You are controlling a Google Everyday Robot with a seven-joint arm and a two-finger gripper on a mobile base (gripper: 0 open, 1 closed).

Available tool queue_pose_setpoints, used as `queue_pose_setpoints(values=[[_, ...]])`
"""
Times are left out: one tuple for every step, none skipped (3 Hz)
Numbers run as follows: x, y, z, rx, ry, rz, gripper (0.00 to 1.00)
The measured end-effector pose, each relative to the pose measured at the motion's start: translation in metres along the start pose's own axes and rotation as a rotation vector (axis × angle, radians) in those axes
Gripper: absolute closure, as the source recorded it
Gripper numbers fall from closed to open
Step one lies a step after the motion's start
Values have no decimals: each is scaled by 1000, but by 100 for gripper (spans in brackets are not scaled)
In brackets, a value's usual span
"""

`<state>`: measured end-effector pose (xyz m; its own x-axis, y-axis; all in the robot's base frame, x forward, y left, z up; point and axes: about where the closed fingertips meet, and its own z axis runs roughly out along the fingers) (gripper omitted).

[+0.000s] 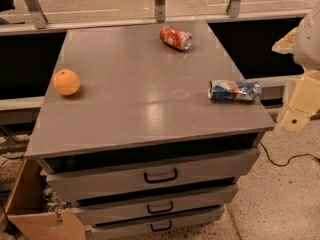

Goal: Pick orange

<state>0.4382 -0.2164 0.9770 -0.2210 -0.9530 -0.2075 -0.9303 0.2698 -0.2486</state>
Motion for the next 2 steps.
queue_pose_setpoints(values=[[0,0,0,0,0,0,0],[-27,-14,26,-29,-75,-20,0]])
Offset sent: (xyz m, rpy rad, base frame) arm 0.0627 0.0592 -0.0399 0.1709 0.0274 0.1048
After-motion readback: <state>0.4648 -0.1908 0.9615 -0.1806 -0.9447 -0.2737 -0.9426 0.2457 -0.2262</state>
